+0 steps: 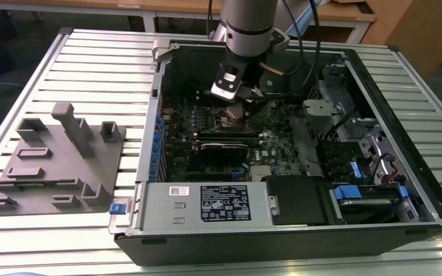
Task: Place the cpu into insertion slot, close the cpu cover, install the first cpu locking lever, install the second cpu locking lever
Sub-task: 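Place the cpu into insertion slot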
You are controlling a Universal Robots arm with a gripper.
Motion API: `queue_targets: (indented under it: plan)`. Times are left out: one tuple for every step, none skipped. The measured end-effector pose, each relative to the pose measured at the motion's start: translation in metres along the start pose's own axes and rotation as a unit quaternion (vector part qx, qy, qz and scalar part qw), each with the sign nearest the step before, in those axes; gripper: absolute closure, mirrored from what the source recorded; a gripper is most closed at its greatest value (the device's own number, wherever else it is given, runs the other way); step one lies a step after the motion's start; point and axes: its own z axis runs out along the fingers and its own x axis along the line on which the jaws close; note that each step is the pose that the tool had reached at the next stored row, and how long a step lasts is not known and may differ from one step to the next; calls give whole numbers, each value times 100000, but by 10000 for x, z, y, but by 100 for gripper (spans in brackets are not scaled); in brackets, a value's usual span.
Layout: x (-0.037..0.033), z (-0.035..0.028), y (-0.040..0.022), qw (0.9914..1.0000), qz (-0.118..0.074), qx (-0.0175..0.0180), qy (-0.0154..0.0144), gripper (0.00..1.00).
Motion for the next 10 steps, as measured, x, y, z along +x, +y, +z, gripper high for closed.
queue_targets:
  plan:
    - [0, 1, 0, 99995, 975, -9, -88, 46]
    - [0, 3, 0, 99982, 1873, -16, -167, 46]
    - [0, 4, 0, 99961, 2767, -22, -245, 46]
    - [0, 5, 0, 99932, 3663, -29, -326, 46]
    - [0, 6, 0, 99895, 4556, -35, -407, 46]
    - [0, 8, -1, 99850, 5449, -43, -486, 46]
    - [0, 9, -1, 99797, 6348, -50, -565, 46]
    - [0, 10, -1, 99732, 7290, -53, -652, 46]
    - [0, 11, -1, 99661, 8189, -61, -733, 46]
    - [0, 12, -1, 99584, 9076, -71, -811, 46]
